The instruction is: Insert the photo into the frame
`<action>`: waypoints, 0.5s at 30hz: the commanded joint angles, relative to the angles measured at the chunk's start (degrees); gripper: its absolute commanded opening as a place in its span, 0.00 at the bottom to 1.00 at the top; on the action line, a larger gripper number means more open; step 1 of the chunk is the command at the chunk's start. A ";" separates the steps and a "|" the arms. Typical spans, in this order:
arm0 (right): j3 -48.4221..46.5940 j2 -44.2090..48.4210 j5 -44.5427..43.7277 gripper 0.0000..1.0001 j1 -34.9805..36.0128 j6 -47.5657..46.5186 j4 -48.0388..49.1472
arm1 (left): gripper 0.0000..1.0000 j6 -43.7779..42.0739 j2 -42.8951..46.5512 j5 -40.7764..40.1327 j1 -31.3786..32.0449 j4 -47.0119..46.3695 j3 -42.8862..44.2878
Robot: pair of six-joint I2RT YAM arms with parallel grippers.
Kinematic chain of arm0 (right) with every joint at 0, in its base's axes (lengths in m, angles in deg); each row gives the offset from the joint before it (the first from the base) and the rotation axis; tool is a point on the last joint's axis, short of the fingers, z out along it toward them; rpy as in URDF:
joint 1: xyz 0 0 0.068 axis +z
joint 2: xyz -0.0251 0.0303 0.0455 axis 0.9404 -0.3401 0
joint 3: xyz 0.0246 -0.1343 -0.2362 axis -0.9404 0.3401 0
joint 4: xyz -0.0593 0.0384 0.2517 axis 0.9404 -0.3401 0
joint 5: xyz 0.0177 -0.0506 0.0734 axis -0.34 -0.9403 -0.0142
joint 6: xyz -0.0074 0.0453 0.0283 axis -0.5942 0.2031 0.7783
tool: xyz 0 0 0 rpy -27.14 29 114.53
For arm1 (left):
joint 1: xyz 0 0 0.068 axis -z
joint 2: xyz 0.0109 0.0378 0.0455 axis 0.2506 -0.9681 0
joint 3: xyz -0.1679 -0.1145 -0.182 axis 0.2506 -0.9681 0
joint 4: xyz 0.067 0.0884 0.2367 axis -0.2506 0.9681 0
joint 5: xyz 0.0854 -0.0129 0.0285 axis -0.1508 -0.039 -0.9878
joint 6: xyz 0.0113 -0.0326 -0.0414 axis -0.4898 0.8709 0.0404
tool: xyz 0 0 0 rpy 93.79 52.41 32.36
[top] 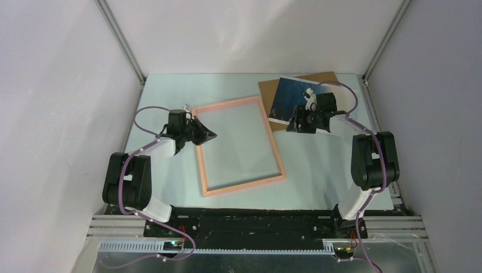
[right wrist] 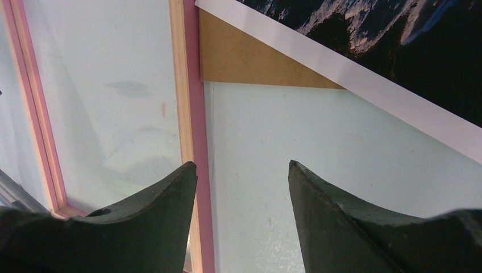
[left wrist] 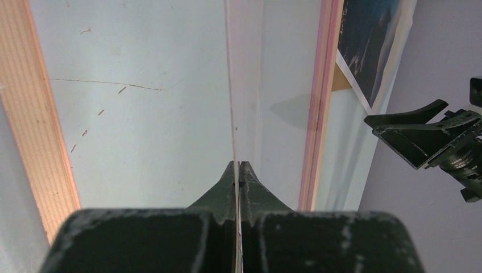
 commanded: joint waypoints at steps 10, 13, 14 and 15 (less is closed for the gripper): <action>-0.13 -0.03 0.70 0.64 -0.64 -0.24 1.07 | 0.00 -2.80 2.04 -0.30 1.24 0.30 2.15; -0.17 -0.12 0.75 0.64 -0.75 -0.20 1.02 | 0.00 -2.99 2.17 -0.27 1.37 0.44 2.13; -0.19 -0.14 0.76 0.64 -0.74 -0.23 1.06 | 0.00 -3.06 2.27 -0.27 1.39 0.46 2.18; -0.15 -0.23 0.73 0.64 -0.76 -0.19 1.08 | 0.00 -3.12 2.28 -0.26 1.34 0.52 2.19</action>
